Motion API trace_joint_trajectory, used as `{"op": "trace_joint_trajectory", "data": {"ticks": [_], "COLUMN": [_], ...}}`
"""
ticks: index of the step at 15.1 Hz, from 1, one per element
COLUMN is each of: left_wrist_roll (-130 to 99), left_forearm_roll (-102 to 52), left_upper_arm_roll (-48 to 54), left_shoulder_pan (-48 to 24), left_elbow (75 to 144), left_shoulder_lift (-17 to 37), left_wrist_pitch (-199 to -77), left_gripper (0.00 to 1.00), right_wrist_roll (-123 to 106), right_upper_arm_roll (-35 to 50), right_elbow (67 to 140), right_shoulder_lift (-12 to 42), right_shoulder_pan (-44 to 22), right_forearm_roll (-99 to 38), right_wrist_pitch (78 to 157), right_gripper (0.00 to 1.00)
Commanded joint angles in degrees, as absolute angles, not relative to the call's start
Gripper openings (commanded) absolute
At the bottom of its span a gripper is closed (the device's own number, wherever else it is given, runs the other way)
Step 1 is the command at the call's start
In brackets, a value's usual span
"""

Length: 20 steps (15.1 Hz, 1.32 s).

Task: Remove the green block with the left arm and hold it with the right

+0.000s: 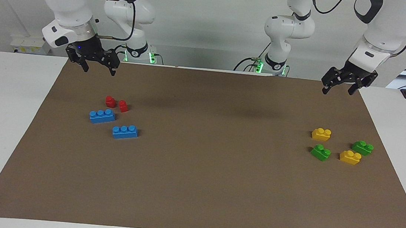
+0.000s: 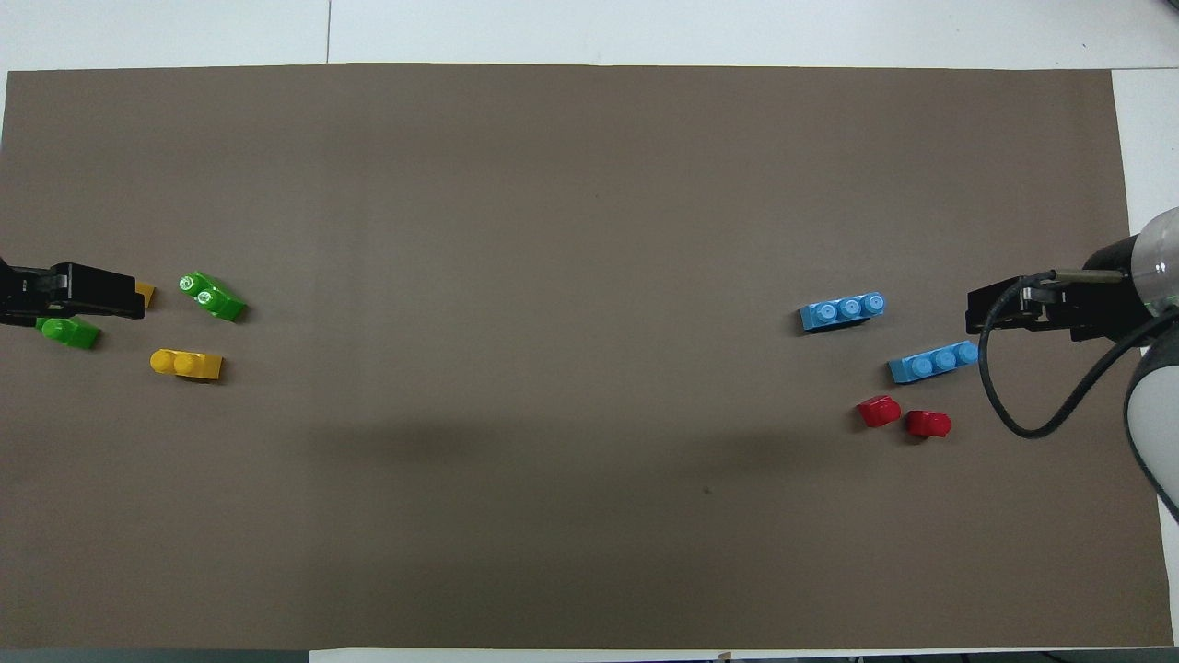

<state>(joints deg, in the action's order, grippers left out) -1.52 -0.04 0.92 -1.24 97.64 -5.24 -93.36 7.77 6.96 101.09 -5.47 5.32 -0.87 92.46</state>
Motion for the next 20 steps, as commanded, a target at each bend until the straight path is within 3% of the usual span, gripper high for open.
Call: {"op": "trace_joint_trajectory", "data": {"ticks": [1,20], "left_wrist_roll": [-0.8,-0.9], "left_forearm_roll": [-0.7,-0.7], "left_upper_arm_roll": [0.4,0.4], "left_shoulder_pan": [-1.8,-1.8], "left_elbow": [98.8,98.7], "left_shoulder_lift": [-6.6,-6.6], "left_wrist_pitch": [-92.6,-92.7], "left_gripper": [1.00,1.00], "right_wrist_roll": [10.6,5.8], "right_upper_arm_roll": [7.6,7.4], "right_elbow": [100.0,99.7], "right_shoulder_lift": [-4.7,-4.7], "right_shoulder_pan": [6.6,7.0], "right_forearm_roll": [-0.4,-0.6], "right_wrist_pitch": [92.8,94.7], "right_gripper": [1.00,1.00]}}
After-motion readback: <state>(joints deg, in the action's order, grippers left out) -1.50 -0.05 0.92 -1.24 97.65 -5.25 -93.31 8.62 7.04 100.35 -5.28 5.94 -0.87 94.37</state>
